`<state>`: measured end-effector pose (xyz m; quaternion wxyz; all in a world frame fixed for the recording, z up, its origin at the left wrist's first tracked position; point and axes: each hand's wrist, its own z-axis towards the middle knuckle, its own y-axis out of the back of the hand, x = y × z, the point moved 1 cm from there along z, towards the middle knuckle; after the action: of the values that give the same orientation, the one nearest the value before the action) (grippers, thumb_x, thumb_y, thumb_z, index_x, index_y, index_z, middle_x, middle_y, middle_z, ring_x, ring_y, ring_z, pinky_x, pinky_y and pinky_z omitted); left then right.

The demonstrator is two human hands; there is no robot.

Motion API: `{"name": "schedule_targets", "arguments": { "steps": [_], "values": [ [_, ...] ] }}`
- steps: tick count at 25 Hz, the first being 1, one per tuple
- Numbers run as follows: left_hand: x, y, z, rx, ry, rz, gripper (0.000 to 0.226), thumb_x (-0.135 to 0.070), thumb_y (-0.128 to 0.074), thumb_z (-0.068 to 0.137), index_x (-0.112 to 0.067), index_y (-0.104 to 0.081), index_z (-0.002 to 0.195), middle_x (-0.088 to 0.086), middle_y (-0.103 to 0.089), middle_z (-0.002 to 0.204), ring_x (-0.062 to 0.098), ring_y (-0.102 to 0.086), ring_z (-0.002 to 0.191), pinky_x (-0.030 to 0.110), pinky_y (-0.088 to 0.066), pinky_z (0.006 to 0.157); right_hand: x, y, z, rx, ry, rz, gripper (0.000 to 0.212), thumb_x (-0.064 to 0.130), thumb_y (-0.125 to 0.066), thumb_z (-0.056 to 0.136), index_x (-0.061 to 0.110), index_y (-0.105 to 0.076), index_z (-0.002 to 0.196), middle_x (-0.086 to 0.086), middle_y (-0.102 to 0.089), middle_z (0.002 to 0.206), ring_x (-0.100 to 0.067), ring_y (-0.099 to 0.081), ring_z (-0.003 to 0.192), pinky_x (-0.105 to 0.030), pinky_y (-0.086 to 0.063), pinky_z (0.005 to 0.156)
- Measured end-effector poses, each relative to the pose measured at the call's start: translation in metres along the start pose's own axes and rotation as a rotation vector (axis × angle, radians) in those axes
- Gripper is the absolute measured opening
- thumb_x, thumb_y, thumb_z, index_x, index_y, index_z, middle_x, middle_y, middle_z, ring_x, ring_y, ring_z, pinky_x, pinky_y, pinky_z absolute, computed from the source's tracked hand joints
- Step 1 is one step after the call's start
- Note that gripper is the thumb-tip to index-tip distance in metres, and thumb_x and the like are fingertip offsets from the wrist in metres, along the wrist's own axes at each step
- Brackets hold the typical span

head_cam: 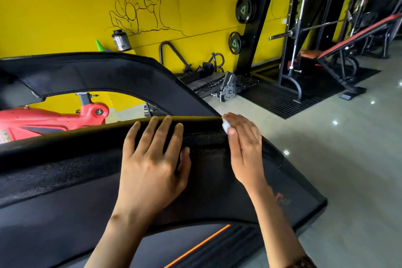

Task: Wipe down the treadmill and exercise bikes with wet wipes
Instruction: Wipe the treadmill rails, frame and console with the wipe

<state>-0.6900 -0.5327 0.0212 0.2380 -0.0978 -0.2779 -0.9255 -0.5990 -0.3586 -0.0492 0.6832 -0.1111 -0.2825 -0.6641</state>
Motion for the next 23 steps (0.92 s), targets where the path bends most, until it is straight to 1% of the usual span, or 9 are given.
{"name": "schedule_targets", "arguments": {
  "steps": [3,6,8,12,15,17,19,21,23],
  "values": [
    [-0.018,-0.013,0.01,0.044,-0.026,0.02,0.036,-0.026,-0.053,0.089,-0.003,-0.069,0.112,0.019,-0.066,0.117,0.037,-0.062,0.109,0.051,-0.042,0.097,-0.032,0.015,-0.008,-0.1,-0.312,0.112,0.043,0.036,-0.026,0.1,0.02,-0.058,0.126,0.006,-0.06,0.122,-0.013,-0.053,0.119,-0.046,-0.039,0.104],
    [-0.042,-0.035,0.023,0.095,-0.097,0.01,0.038,-0.027,-0.05,0.089,-0.004,-0.068,0.112,0.019,-0.066,0.117,0.036,-0.063,0.107,0.049,-0.041,0.096,-0.015,0.012,0.002,0.083,-0.085,0.076,0.043,0.031,-0.029,0.102,0.014,-0.057,0.129,0.0,-0.058,0.132,-0.015,-0.048,0.126,-0.046,-0.035,0.108],
    [-0.057,-0.049,0.03,0.116,-0.137,0.007,0.039,-0.028,-0.047,0.089,-0.003,-0.068,0.111,0.019,-0.066,0.116,0.035,-0.064,0.104,0.047,-0.04,0.095,-0.028,0.013,0.004,0.128,-0.087,0.123,0.045,0.031,-0.027,0.103,0.012,-0.058,0.129,0.001,-0.059,0.13,-0.015,-0.051,0.125,-0.041,-0.038,0.105],
    [-0.084,-0.072,0.038,0.131,-0.165,0.014,0.041,-0.027,-0.047,0.088,-0.002,-0.068,0.112,0.02,-0.066,0.116,0.036,-0.065,0.103,0.047,-0.038,0.095,-0.109,0.032,-0.038,-0.095,-0.476,0.138,0.053,0.043,-0.026,0.099,0.014,-0.067,0.113,-0.001,-0.068,0.109,-0.021,-0.061,0.108,-0.033,-0.043,0.096],
    [-0.095,-0.081,0.038,0.125,-0.176,0.018,0.04,-0.025,-0.049,0.088,-0.002,-0.067,0.115,0.021,-0.065,0.118,0.036,-0.064,0.105,0.047,-0.038,0.096,-0.141,0.042,-0.065,-0.175,-0.744,0.093,0.051,0.046,-0.027,0.094,0.02,-0.064,0.118,-0.004,-0.063,0.122,-0.028,-0.05,0.127,-0.043,-0.029,0.112],
    [-0.099,-0.084,0.036,0.108,-0.18,0.022,0.039,-0.024,-0.05,0.088,-0.002,-0.067,0.116,0.02,-0.065,0.119,0.036,-0.064,0.106,0.046,-0.039,0.097,-0.126,0.037,-0.057,-0.175,-0.713,0.163,0.042,0.039,-0.031,0.097,0.023,-0.057,0.126,0.004,-0.054,0.132,-0.022,-0.038,0.138,-0.036,-0.016,0.119],
    [-0.1,-0.085,0.034,0.091,-0.183,0.027,0.038,-0.024,-0.049,0.09,-0.003,-0.067,0.117,0.019,-0.065,0.119,0.035,-0.064,0.106,0.046,-0.04,0.097,-0.088,0.028,-0.044,-0.083,-0.509,0.187,0.039,0.032,-0.03,0.1,0.024,-0.05,0.133,0.009,-0.048,0.138,-0.012,-0.032,0.14,-0.027,-0.014,0.118],
    [-0.099,-0.085,0.033,0.081,-0.186,0.028,0.038,-0.024,-0.049,0.091,-0.003,-0.066,0.118,0.018,-0.065,0.12,0.034,-0.065,0.107,0.045,-0.042,0.097,-0.075,0.019,-0.055,-0.026,-0.313,0.152,0.043,0.028,-0.027,0.103,0.017,-0.04,0.143,0.004,-0.041,0.149,-0.012,-0.026,0.143,-0.029,-0.014,0.119],
    [-0.099,-0.085,0.033,0.072,-0.182,0.025,0.037,-0.024,-0.05,0.091,-0.004,-0.067,0.118,0.018,-0.065,0.12,0.033,-0.065,0.107,0.045,-0.042,0.097,-0.097,0.018,-0.077,-0.131,-0.352,0.119,0.047,0.033,-0.023,0.105,0.014,-0.031,0.147,0.006,-0.032,0.154,-0.017,-0.021,0.145,-0.038,-0.015,0.119]
  ]
}}
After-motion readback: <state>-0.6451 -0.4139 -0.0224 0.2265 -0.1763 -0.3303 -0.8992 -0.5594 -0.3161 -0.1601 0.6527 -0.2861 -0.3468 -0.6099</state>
